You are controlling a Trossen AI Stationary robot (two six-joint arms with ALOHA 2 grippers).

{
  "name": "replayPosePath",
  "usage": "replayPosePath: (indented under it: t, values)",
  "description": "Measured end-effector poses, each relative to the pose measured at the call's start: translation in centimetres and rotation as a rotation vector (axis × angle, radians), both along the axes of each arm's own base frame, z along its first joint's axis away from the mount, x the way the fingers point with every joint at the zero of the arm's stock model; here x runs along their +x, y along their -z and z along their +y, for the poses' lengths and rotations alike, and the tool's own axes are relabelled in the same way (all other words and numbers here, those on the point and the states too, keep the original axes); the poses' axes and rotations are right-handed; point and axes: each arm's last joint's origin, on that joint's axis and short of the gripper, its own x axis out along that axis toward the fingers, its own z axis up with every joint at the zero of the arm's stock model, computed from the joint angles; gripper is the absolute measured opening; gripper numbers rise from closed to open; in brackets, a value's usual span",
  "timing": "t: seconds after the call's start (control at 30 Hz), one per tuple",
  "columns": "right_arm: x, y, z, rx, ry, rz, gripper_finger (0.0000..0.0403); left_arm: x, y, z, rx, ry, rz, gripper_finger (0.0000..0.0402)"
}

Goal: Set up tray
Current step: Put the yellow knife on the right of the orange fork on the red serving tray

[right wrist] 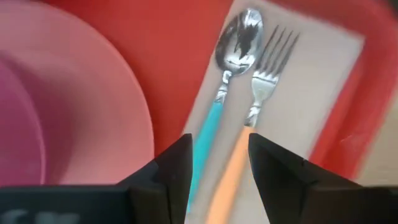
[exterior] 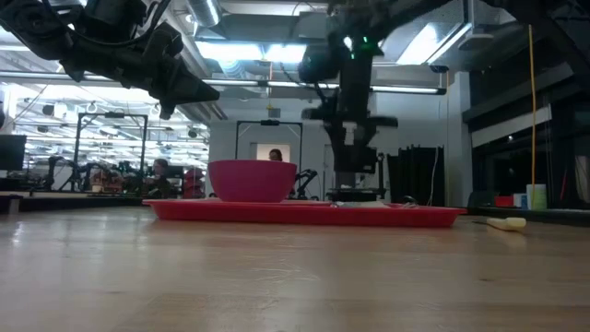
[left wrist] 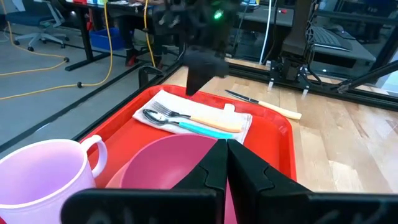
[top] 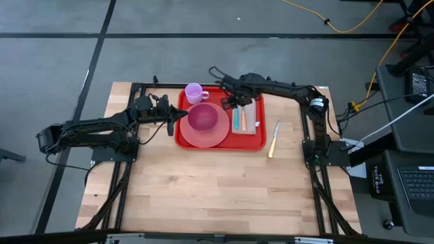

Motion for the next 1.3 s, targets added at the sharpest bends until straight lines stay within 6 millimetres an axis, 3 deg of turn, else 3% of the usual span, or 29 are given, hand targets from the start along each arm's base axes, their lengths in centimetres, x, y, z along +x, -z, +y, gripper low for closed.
replayPosePath:
  t: [0.27, 0.4, 0.53, 0.8, 0.9, 1.07, 1.3]
  values:
    - [0.2, -2.9, 3.8, -0.163, -0.173, 0.127, 0.0161, 0.0, 0.0, 0.0, -0.041, -0.008, -0.012, 0.0004]
    - [-1.0, -3.5, 7.5, -0.274, -0.182, 0.143, 0.0161, 0.0, 0.0, 0.0, -0.041, -0.008, -0.012, 0.0004]
    - [-3.8, -3.0, 11.3, -0.348, -0.155, 0.075, 0.0161, 0.0, 0.0, 0.0, -0.04, -0.008, -0.013, 0.0004]
    - [-10.1, -1.3, 17.0, -0.296, 0.001, -0.139, 0.0161, 0.0, 0.0, 0.0, -0.04, -0.009, -0.012, 0.0004]
    - [-11.5, -0.7, 18.3, -0.267, 0.035, -0.163, 0.0161, 0.0, 0.0, 0.0, -0.041, -0.009, -0.013, 0.0004]
    - [-12.2, -0.2, 19.7, -0.181, 0.013, -0.144, 0.0161, 0.0, 0.0, 0.0, -0.04, -0.009, -0.012, 0.0004]
    - [-12.9, 0.0, 20.0, -0.139, 0.032, -0.073, 0.0161, 0.0, 0.0, 0.0, -0.04, -0.008, -0.013, 0.0004]
